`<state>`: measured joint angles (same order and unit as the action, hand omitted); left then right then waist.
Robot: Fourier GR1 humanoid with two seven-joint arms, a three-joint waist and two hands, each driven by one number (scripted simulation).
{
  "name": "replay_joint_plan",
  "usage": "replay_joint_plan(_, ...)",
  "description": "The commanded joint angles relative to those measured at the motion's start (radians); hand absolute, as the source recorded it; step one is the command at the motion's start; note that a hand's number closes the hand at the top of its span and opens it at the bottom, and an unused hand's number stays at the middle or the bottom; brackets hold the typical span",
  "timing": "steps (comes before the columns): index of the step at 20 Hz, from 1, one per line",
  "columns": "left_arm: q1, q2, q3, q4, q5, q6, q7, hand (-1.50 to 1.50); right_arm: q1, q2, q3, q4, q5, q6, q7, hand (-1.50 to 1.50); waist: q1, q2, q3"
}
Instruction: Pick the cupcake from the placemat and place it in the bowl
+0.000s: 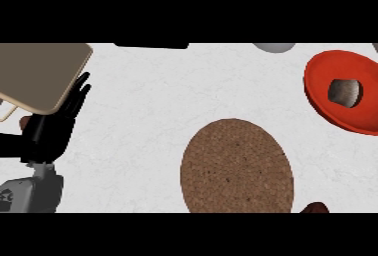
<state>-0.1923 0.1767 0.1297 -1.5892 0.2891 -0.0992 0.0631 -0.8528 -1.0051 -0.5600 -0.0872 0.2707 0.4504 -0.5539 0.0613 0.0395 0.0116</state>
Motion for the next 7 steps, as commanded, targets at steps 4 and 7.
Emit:
replay_joint_plan(4,-0.012,-0.004,0.004,-0.012,-0.001,0.015,0.007,0.0,0.101,-0.056,-0.011,0.012,-0.009,0.107,-0.052,-1.5,0.0,0.004,0.005)
replay_joint_plan(7,0.007,-0.015,-0.008,-0.029,-0.003,0.021,0.015,0.0,0.141,-0.092,-0.003,-0.006,-0.002,0.155,-0.081,-1.5,-0.008,-0.003,0.006)
